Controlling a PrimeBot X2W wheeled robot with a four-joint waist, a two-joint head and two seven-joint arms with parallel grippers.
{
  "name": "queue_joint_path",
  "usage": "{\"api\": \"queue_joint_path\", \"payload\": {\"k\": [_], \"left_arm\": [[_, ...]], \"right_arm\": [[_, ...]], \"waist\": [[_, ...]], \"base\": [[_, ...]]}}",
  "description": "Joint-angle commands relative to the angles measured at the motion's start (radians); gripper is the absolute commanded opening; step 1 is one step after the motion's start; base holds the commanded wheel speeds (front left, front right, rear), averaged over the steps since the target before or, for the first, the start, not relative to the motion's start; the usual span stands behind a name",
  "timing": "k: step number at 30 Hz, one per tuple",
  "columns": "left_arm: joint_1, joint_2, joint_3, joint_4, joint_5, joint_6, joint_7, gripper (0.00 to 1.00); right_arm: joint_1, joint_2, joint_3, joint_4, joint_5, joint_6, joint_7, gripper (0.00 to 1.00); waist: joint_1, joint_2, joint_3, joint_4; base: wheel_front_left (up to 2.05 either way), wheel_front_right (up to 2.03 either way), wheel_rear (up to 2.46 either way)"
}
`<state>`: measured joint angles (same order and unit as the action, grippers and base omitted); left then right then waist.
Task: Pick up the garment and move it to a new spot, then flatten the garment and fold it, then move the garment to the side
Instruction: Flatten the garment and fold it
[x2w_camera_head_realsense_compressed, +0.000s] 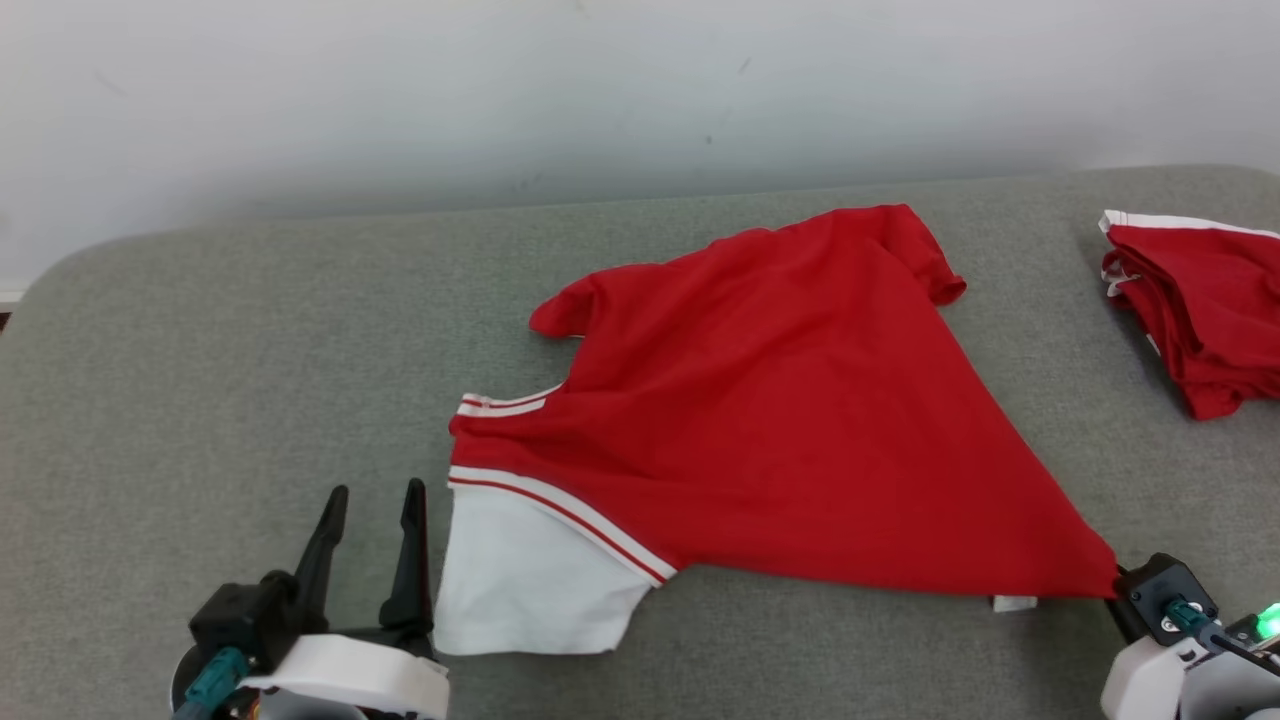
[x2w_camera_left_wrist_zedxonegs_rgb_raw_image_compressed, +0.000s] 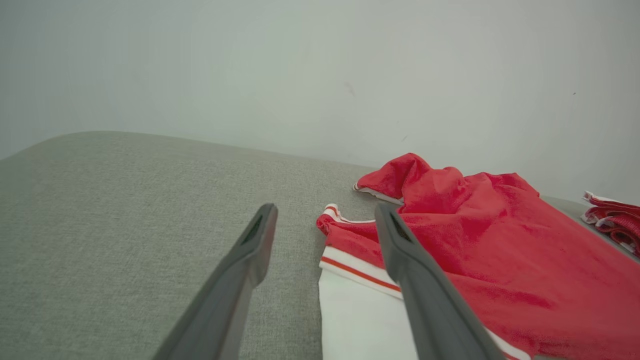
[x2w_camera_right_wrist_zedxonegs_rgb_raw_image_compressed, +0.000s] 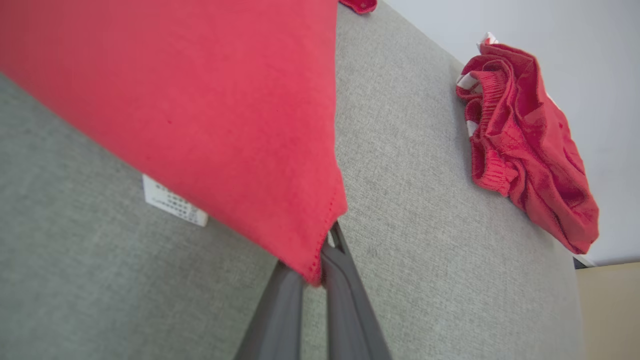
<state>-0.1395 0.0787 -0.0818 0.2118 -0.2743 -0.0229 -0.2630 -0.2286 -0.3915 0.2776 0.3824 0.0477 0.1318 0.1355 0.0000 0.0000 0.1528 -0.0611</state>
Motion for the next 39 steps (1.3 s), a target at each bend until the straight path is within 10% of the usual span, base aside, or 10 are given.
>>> {"api": "queue_joint_path", "payload": {"k": [1, 4, 5, 6, 7, 14, 21, 30, 39], "left_arm": [[-0.011, 0.007, 0.002, -0.003, -0.006, -0.002, -0.002, 1.00], [-0.014, 0.010, 0.003, -0.002, -0.006, -0.003, -0.002, 1.00], [-0.015, 0.011, 0.002, -0.001, -0.005, -0.004, -0.002, 1.00], [-0.016, 0.011, 0.002, 0.000, -0.005, -0.004, -0.002, 1.00], [-0.016, 0.012, 0.001, 0.003, -0.005, -0.002, -0.002, 1.00], [0.007, 0.014, 0.007, 0.008, -0.009, 0.007, -0.002, 1.00], [0.030, 0.027, 0.029, -0.010, -0.014, 0.020, -0.002, 1.00], [0.061, 0.029, 0.041, -0.049, -0.011, 0.032, -0.002, 1.00], [0.113, 0.021, 0.046, -0.104, 0.026, 0.011, -0.002, 1.00]], "right_arm": [[-0.003, -0.030, 0.016, -0.005, -0.003, -0.003, 0.008, 0.00], [-0.016, -0.086, 0.066, -0.003, 0.011, -0.003, 0.022, 0.00], [-0.017, -0.094, 0.082, 0.002, 0.030, -0.003, 0.018, 0.16], [-0.016, -0.100, 0.104, 0.006, 0.054, -0.003, 0.019, 0.47], [-0.017, -0.110, 0.128, 0.009, 0.070, -0.003, 0.022, 1.00], [-0.022, -0.194, 0.146, -0.035, 0.192, -0.003, 0.022, 1.00], [0.024, -0.228, -0.064, -0.201, 0.180, -0.003, 0.044, 1.00], [0.147, 0.079, -0.325, -0.455, 0.087, -0.003, -0.058, 1.00], [0.233, 0.309, -0.326, -0.376, 0.111, -0.003, -0.321, 1.00]], "waist": [[0.0000, 0.0000, 0.008, -0.008], [0.0000, 0.0000, 0.011, -0.015], [0.0000, 0.0000, 0.010, -0.016], [0.0000, 0.0000, 0.009, -0.017], [0.0000, 0.0000, 0.006, -0.019], [0.0000, 0.0000, -0.030, -0.036], [0.0000, 0.0000, -0.072, -0.053], [0.0000, 0.0000, -0.115, -0.034], [0.0000, 0.0000, -0.150, -0.015]], "base": [[0.00, 0.00, 0.00], [0.00, 0.00, 0.00], [0.00, 0.00, 0.00], [0.00, 0.00, 0.00], [0.00, 0.00, 0.00], [0.00, 0.00, 0.00], [0.00, 0.00, 0.00], [0.00, 0.00, 0.00], [0.00, 0.00, 0.00]]}}
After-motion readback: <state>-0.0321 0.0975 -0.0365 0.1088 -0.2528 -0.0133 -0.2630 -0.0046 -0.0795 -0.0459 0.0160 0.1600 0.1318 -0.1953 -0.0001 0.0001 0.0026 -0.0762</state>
